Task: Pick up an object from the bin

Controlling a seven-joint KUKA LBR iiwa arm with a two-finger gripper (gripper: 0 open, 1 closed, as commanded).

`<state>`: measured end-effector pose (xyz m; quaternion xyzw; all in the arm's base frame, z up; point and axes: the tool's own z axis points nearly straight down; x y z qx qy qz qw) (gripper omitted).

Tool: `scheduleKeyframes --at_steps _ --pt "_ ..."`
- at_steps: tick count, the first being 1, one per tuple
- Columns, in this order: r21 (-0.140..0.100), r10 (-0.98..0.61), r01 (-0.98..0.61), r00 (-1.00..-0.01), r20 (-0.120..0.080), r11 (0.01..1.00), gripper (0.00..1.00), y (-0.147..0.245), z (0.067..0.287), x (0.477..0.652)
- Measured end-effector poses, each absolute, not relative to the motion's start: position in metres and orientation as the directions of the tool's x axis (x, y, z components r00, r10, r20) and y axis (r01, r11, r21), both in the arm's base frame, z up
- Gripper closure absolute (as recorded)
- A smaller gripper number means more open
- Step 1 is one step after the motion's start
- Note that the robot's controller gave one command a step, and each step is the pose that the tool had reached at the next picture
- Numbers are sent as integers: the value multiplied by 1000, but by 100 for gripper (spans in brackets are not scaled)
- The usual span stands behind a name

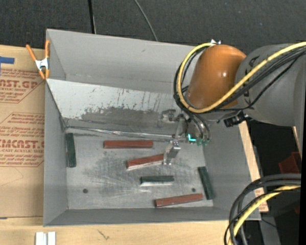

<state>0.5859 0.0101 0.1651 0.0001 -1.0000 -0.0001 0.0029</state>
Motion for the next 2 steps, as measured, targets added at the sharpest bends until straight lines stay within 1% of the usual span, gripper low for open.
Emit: scheduleKeyframes --at_steps 1,2 --pt "0 0 0 -1000 -2 1000 0 10 170 588" --pt "2 32 32 -999 -14 999 100 29 77 560"
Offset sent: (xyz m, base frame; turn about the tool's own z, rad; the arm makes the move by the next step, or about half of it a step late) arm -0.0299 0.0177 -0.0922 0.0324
